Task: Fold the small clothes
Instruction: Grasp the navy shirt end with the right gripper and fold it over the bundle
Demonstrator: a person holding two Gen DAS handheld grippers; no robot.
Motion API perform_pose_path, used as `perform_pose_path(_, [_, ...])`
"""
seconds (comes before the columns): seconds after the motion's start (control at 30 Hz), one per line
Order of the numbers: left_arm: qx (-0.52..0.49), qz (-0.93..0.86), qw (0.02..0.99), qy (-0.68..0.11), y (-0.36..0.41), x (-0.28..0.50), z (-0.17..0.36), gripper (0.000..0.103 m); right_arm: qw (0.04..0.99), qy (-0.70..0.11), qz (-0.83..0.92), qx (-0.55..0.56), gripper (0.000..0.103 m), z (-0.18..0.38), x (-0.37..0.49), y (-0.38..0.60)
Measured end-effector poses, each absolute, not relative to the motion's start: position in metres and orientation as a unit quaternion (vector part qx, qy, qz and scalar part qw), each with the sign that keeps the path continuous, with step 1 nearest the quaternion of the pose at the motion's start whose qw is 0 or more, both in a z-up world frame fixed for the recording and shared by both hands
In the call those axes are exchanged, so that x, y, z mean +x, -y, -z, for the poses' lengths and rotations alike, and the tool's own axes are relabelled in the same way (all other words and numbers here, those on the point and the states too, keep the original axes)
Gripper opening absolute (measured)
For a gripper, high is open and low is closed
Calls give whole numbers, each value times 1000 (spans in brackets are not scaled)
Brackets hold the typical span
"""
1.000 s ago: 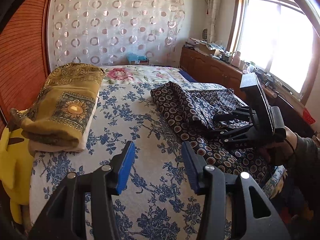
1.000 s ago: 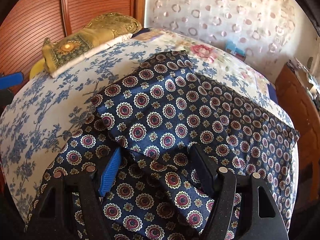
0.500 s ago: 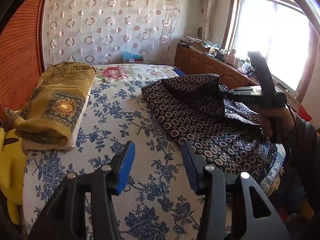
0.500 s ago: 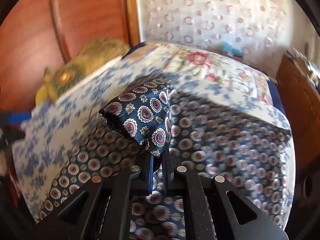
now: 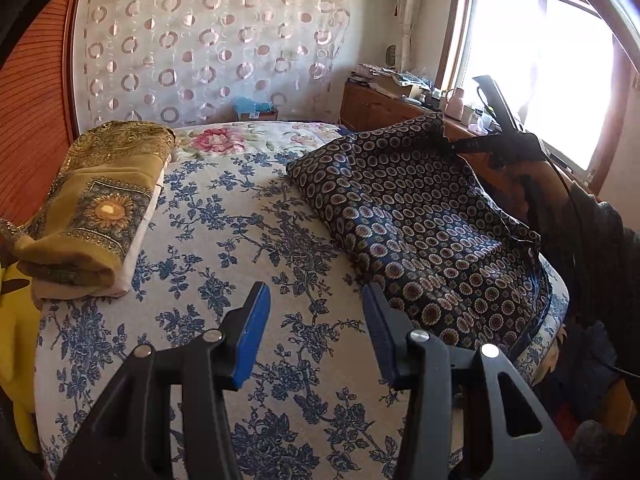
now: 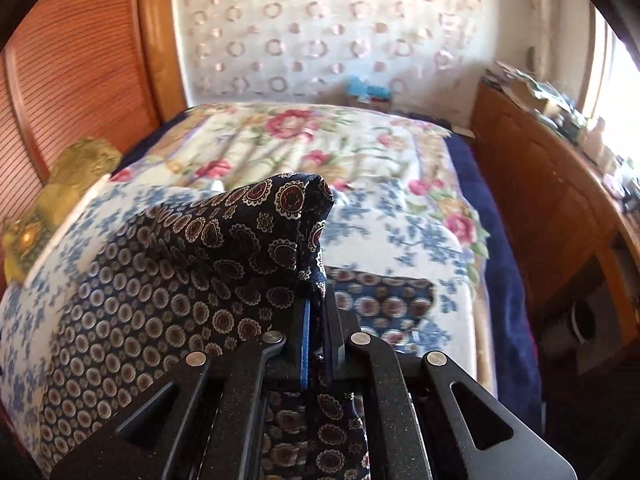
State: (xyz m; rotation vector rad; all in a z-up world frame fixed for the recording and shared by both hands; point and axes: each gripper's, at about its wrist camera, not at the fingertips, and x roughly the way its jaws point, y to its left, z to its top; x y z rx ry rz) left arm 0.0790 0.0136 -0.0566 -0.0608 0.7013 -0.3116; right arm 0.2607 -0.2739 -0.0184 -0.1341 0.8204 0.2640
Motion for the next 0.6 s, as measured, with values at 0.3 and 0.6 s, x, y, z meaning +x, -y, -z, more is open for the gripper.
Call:
perform_pose_path(0.3, [-24,163,924,-344,0,79,58,47,910,-396,-99,-67,27,21,223,300])
perform_pose_path(0.6, [-9,180,918,-352,25,78,63,47,895,-419,-132,-78,36,56,142,310])
